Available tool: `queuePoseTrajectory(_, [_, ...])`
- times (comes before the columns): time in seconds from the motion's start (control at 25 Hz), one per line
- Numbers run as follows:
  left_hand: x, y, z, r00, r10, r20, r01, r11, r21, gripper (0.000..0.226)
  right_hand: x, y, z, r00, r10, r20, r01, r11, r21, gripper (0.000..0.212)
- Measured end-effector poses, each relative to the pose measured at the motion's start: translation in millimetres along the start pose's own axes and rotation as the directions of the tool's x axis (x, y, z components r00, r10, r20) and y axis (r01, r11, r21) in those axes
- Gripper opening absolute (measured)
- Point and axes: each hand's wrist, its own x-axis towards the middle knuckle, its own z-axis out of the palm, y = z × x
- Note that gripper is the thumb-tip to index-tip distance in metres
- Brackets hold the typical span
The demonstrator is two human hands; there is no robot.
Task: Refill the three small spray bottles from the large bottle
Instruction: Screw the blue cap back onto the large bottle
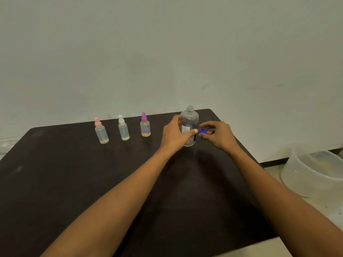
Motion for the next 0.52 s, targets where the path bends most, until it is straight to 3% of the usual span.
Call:
queuePoseTrajectory(0.32, [-45,11,-72,0.999,0.015,-0.049,-0.013,0.999,0.042,0.073,-16,-107,-58,0.973,-0.2,-0.115,0.217,0.961,0.172,0.042])
queuePoseTrajectory(0.52, [-77,14,-100,0.998,0.002,-0.067,0.003,0.997,0.074,0.08,-26,-164,-77,0.94,-0.337,-0.049,0.34,0.931,0.129,0.041])
